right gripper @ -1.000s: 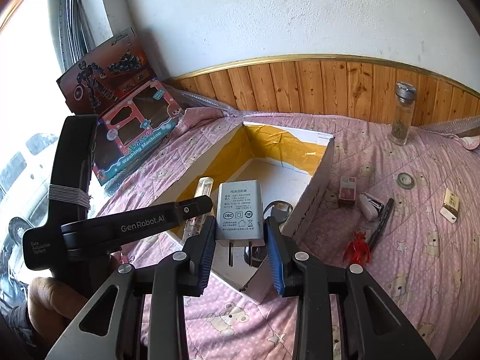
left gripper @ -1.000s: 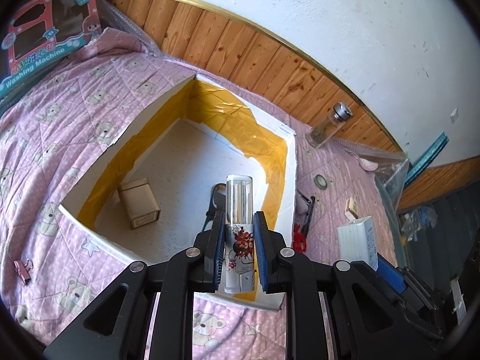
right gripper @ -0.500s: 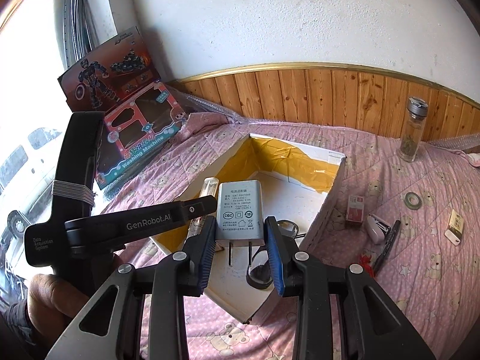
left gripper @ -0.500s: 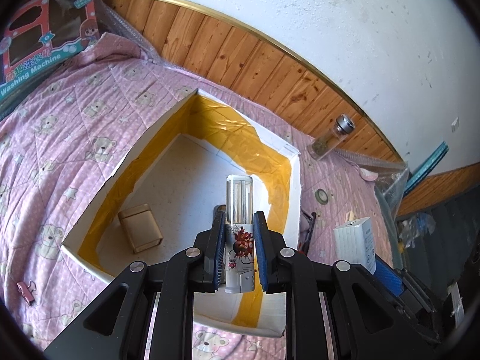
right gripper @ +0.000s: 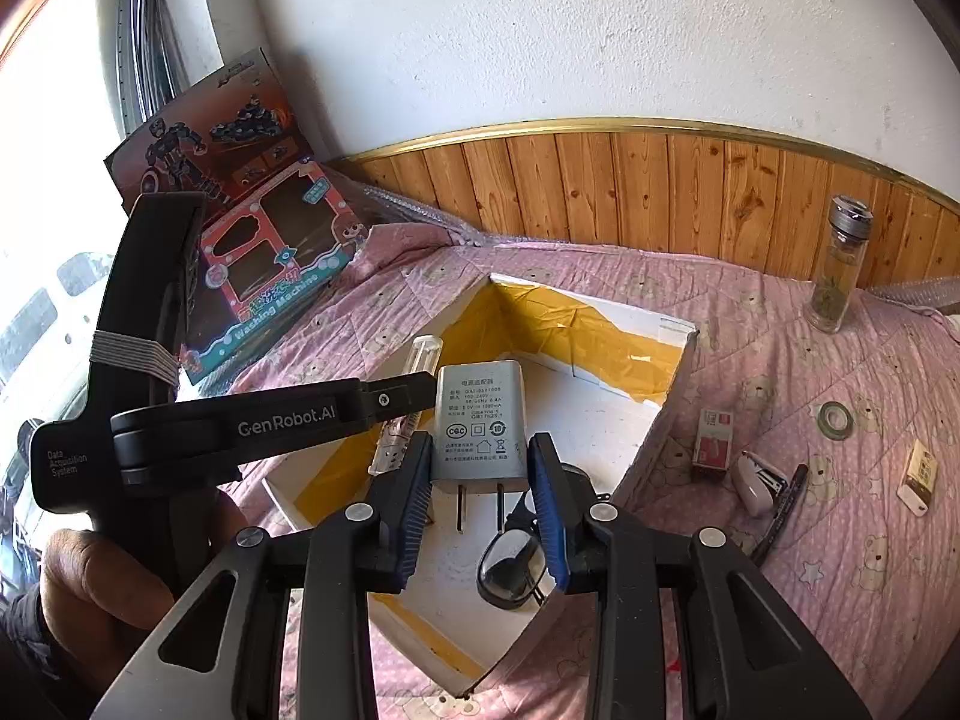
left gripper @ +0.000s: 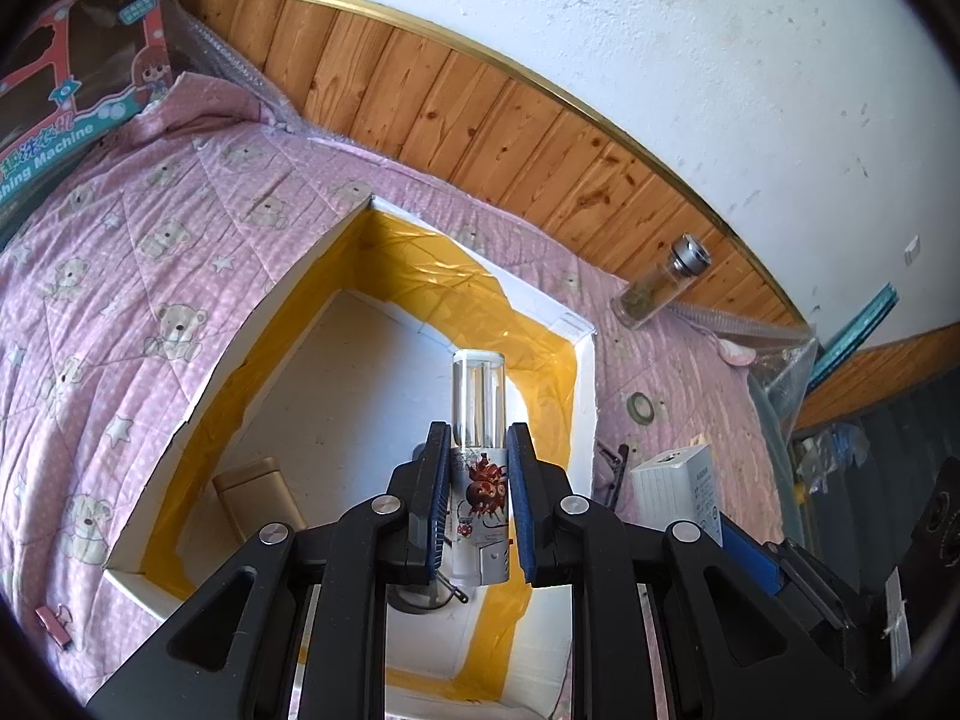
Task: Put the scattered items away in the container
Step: 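Lower the charger and perfume bottle with both tools into the box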
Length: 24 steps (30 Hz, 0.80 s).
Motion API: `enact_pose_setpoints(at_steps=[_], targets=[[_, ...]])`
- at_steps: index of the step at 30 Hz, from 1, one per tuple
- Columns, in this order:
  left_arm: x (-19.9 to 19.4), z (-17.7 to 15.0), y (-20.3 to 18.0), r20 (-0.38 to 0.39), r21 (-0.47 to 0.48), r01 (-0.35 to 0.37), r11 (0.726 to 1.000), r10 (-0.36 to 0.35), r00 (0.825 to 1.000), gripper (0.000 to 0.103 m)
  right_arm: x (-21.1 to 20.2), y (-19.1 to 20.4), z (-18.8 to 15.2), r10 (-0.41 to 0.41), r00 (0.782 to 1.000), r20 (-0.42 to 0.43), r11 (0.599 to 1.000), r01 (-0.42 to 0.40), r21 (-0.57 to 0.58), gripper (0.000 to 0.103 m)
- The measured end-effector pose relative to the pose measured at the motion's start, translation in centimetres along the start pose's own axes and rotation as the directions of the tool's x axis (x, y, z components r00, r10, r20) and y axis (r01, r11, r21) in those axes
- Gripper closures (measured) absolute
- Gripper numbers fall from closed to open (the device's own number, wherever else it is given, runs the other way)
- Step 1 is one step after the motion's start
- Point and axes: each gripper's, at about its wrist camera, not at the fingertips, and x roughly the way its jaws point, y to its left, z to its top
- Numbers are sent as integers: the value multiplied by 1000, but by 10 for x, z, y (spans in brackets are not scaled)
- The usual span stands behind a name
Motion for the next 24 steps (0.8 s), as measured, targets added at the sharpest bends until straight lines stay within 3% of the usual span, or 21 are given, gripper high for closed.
enact_pose_setpoints(at_steps=[24], targets=[[43, 38, 2, -62, -21, -26, 999, 25, 998, 84, 57, -35, 26, 32, 997, -70, 999, -29, 39, 69]])
